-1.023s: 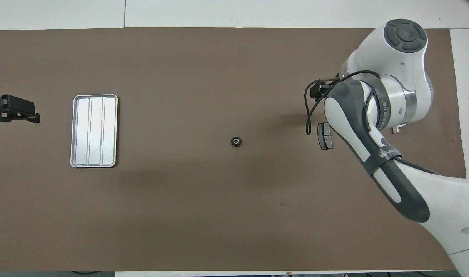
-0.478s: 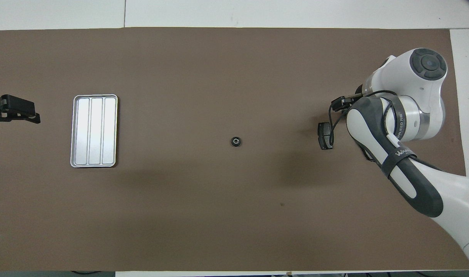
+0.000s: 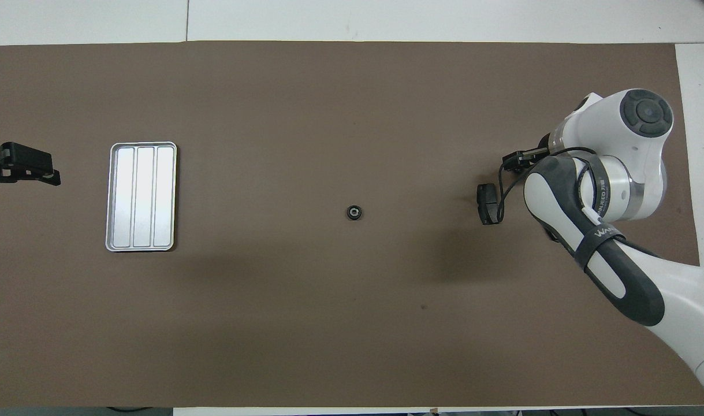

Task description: Pick bearing gear from pile to tray

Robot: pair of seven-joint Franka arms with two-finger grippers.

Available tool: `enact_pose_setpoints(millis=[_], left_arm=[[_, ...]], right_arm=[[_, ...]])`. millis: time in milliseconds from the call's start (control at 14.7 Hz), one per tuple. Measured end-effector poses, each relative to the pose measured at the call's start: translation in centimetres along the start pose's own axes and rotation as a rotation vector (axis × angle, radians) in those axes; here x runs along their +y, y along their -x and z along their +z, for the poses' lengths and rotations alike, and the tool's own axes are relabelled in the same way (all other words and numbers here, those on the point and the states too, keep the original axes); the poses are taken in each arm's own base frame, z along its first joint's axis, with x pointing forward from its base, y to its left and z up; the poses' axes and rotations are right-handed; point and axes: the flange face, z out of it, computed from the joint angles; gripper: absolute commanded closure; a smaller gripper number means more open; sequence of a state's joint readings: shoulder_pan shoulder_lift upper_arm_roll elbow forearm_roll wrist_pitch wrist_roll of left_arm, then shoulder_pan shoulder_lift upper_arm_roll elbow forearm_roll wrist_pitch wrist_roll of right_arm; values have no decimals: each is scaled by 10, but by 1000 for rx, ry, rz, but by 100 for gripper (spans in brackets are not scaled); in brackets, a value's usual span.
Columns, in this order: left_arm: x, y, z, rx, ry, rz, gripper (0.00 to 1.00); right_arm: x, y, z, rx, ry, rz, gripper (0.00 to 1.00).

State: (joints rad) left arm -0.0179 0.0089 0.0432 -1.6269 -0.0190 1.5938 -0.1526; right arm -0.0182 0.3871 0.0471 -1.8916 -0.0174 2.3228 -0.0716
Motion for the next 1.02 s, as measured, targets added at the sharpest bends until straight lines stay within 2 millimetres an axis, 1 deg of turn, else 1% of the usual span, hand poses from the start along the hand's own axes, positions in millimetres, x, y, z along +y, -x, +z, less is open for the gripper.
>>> enact_pose_setpoints(millis=[341, 750, 819, 955, 1023], left_arm=[[0, 0, 0, 0, 0, 0, 0], [0, 0, 0, 0, 0, 0, 0], [0, 0, 0, 0, 0, 0, 0], [0, 0, 0, 0, 0, 0, 0], [0, 0, 0, 0, 0, 0, 0]], right_arm=[[-3, 2, 5, 3, -2, -3, 2], [-10, 2, 11, 9, -4, 15, 3], [-10, 2, 13, 12, -4, 15, 7], [-10, 2, 16, 11, -4, 19, 27], [-11, 1, 16, 11, -5, 26, 45]])
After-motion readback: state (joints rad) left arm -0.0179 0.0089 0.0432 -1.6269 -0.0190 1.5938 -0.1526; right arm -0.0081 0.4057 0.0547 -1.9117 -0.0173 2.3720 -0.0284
